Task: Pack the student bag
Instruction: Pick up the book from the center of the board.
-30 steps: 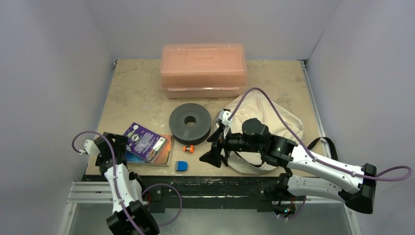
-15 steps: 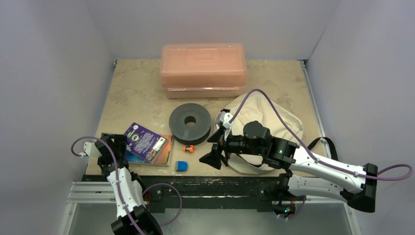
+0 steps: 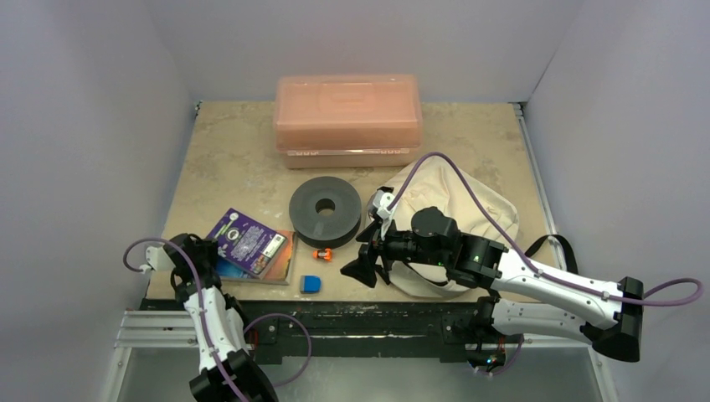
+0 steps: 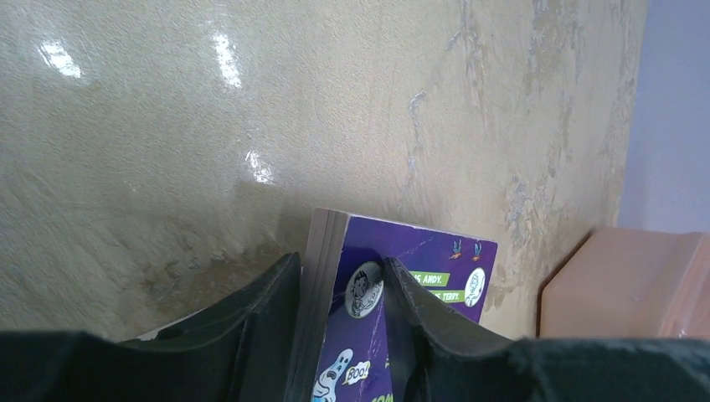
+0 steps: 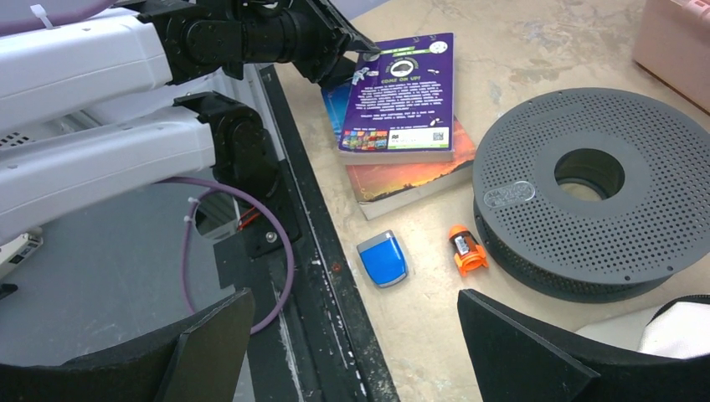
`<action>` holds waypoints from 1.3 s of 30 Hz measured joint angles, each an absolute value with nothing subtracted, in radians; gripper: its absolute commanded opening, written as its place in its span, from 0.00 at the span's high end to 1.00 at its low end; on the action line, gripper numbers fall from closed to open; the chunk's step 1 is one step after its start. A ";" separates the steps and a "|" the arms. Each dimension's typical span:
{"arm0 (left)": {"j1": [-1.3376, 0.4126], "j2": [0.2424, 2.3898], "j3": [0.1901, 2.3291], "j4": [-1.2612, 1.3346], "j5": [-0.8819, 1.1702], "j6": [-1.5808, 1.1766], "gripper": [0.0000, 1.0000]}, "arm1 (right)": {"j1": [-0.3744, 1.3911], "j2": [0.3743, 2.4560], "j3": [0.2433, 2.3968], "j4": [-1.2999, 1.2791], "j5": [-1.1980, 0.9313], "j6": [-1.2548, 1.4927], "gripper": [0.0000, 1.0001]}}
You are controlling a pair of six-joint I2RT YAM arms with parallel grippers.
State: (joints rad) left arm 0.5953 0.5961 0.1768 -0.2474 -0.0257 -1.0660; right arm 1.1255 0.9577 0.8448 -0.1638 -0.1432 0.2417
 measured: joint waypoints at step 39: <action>0.471 0.755 0.981 -0.919 -0.134 -0.892 1.00 | 1.099 1.051 0.875 -0.199 0.091 0.229 0.01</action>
